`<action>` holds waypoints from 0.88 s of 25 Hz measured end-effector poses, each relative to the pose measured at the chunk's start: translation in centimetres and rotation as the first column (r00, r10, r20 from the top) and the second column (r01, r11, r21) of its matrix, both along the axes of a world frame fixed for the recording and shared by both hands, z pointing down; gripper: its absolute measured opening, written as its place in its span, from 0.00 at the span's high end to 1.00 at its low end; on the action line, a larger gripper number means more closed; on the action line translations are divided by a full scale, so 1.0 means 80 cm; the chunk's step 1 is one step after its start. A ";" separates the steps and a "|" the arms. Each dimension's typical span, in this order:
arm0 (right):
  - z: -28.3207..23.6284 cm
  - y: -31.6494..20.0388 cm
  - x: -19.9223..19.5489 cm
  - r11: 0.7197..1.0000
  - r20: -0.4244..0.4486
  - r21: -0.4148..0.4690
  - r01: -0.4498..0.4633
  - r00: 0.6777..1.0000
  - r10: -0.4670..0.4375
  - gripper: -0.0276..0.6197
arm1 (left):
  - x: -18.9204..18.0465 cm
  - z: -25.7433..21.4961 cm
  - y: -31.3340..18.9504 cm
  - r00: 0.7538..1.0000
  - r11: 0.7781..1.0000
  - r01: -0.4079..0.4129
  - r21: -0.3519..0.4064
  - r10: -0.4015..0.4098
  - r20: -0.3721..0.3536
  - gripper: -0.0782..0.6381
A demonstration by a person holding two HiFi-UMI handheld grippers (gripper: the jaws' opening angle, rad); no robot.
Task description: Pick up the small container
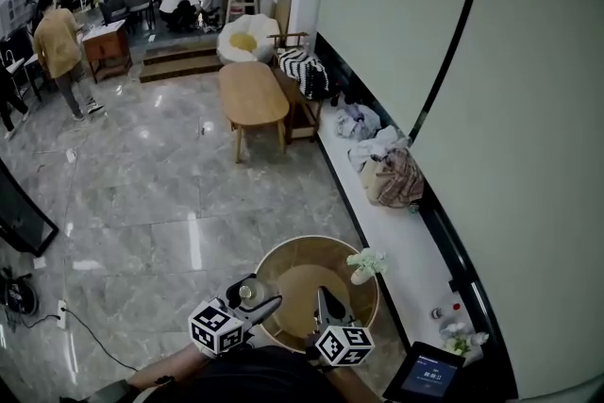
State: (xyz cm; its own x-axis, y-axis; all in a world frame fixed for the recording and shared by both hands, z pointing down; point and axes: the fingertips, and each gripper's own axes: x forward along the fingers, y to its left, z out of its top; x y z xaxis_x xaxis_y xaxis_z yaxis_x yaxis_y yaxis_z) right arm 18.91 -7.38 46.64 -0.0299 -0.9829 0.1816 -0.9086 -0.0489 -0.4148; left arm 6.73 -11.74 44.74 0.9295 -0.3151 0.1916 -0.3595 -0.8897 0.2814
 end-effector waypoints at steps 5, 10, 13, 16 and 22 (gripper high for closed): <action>0.000 -0.004 -0.005 1.000 0.004 -0.002 0.013 1.000 -0.013 0.96 | -0.004 0.002 -0.001 1.000 1.000 0.008 -0.009 -0.008 0.004 0.42; 0.003 -0.010 0.000 1.000 0.006 -0.004 0.025 1.000 -0.025 0.96 | 0.001 0.008 -0.007 1.000 1.000 0.018 -0.017 -0.018 0.011 0.42; 0.004 -0.010 0.002 1.000 0.008 -0.006 0.029 1.000 -0.029 0.96 | 0.004 0.010 -0.008 1.000 1.000 0.018 -0.023 -0.017 0.013 0.42; 0.005 -0.013 0.005 0.999 0.008 -0.008 0.034 0.999 -0.034 0.96 | 0.009 0.012 -0.010 1.000 0.999 0.016 -0.028 -0.015 0.017 0.42; 0.008 -0.015 0.015 0.999 0.017 -0.015 0.031 0.999 -0.031 0.96 | 0.020 0.015 -0.012 1.000 0.999 0.013 -0.032 -0.012 0.026 0.42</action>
State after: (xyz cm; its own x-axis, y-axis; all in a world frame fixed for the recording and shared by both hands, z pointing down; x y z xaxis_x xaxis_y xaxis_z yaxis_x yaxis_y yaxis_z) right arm 20.08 -8.61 47.32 -0.0637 -0.9785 0.1962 -0.9028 -0.0273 -0.4292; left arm 8.29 -12.72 45.97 0.9202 -0.3199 0.2256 -0.3782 -0.8755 0.3008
